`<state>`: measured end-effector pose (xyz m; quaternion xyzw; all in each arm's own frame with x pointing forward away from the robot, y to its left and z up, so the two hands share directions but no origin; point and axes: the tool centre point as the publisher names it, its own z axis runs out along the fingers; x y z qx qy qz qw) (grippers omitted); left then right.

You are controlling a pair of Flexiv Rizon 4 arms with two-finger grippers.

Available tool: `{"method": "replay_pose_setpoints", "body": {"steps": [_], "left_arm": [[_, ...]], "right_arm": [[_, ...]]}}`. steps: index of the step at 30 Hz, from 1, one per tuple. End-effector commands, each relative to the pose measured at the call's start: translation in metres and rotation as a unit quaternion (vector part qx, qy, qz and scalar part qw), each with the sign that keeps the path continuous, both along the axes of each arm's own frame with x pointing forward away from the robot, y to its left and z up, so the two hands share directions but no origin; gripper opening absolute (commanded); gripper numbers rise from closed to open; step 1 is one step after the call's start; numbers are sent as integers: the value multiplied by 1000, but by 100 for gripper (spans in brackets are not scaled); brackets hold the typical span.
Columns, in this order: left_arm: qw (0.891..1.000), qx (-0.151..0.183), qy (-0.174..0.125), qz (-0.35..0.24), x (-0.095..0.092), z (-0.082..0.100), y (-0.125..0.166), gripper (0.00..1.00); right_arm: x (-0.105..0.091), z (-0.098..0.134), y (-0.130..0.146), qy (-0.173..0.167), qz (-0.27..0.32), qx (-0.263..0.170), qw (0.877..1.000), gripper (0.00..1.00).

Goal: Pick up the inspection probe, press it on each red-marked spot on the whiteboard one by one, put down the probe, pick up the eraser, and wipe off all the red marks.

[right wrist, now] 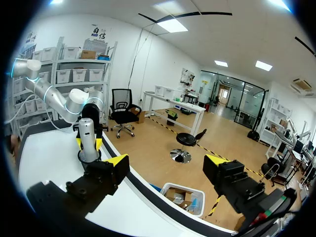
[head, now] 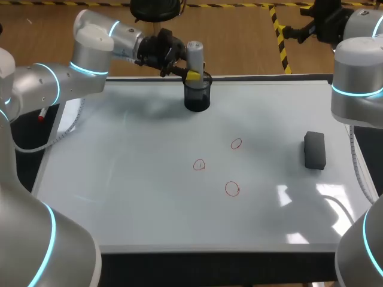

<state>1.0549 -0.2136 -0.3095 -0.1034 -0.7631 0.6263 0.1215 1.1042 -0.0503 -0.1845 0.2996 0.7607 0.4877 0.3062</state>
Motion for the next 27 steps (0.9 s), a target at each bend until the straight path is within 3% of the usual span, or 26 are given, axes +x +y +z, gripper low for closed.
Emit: {"method": "replay_pose_setpoints", "body": {"steps": [1, 27], "left_arm": [[1000, -2, -5, 0, -3, 7, 0, 0], [999, -14, -47, -11, -15, 61, -13, 0]], "right_arm": [[0, 0, 0, 0, 0, 0, 1000, 100], [0, 0, 0, 0, 0, 0, 1000, 100]]}}
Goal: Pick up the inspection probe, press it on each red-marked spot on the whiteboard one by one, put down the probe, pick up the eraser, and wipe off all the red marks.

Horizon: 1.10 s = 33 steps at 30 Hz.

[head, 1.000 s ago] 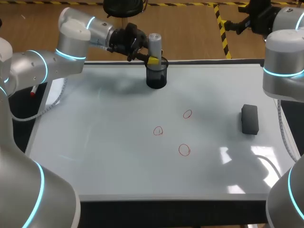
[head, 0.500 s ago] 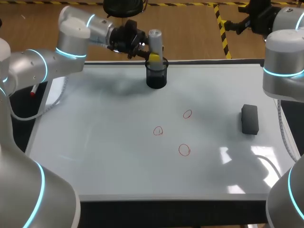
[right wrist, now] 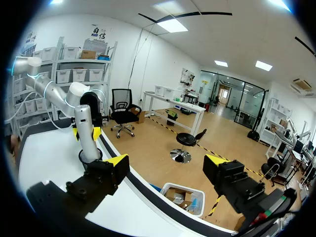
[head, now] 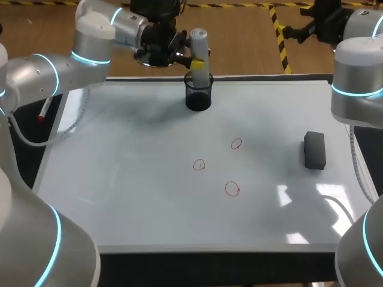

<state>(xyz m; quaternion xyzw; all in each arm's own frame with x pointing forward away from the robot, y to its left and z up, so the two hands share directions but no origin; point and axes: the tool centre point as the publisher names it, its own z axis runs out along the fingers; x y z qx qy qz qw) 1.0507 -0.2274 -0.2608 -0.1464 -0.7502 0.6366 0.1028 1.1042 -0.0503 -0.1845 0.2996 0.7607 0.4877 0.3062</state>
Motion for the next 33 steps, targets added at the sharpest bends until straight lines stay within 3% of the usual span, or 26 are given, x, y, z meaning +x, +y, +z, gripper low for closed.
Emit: {"method": "replay_pose_setpoints", "body": {"steps": [1, 14, 33], "left_arm": [[1000, 8, -8, 12, -11, 13, 0, 0], [1000, 2, -20, 16, -18, 35, 1, 0], [999, 8, -36, 28, -9, 57, 14, 0]], "right_arm": [[0, 0, 0, 0, 0, 0, 1000, 100], [0, 0, 0, 0, 0, 0, 1000, 100], [0, 0, 0, 0, 0, 0, 1000, 100]]}}
